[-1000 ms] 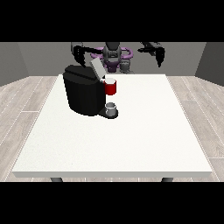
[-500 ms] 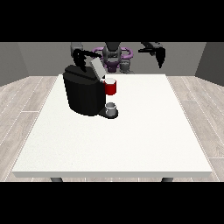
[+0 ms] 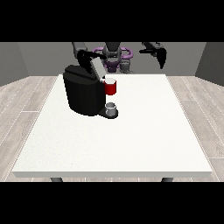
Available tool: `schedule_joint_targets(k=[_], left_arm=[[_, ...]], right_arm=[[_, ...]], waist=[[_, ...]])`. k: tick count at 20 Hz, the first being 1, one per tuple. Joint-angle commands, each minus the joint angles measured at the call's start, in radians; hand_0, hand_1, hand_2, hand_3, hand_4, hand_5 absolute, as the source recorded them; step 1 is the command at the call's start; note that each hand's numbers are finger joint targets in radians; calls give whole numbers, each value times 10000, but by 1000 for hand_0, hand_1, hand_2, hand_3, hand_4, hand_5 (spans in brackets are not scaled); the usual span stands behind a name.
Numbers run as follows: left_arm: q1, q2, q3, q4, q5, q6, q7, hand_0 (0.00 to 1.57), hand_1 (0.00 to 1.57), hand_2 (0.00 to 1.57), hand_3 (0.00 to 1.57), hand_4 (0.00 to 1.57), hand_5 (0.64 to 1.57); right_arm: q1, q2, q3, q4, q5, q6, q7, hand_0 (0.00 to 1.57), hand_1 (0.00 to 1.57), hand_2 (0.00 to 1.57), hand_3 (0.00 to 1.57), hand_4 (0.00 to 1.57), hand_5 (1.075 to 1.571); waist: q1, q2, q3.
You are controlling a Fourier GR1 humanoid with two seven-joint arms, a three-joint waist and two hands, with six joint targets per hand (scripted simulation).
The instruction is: Insert the coffee pod into the coffee machine and close the lid
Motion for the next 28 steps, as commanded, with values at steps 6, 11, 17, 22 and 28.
schedule_joint_targets(k=[6,11,17,22,28], left_arm=[[-284,146,-97,-311,-85,553,160,0,0,0,0,0,1571],[-223,664,231,281,53,205,-340,0,0,0,0,0,1571],[183,427,54,659,-57,407,-860,0,0,0,0,131,1571],[302,271,-213,248,-44,563,-285,0,0,0,0,148,1571],[-29,753,139,663,414,72,-651,0,0,0,0,154,1571]], right_arm=[[-561,79,64,666,256,185,-495,0,0,0,0,0,1571],[-1157,129,315,454,475,131,45,0,0,0,0,182,1571],[-1287,675,904,378,1024,-48,187,0,0,0,0,61,1571],[-1705,460,783,760,1306,3,25,0,0,0,0,124,1571],[-2311,731,711,652,1272,40,340,0,0,0,0,125,1571]], waist=[[-101,493,22],[-60,550,19],[-210,282,19],[43,255,20],[-106,316,19]])
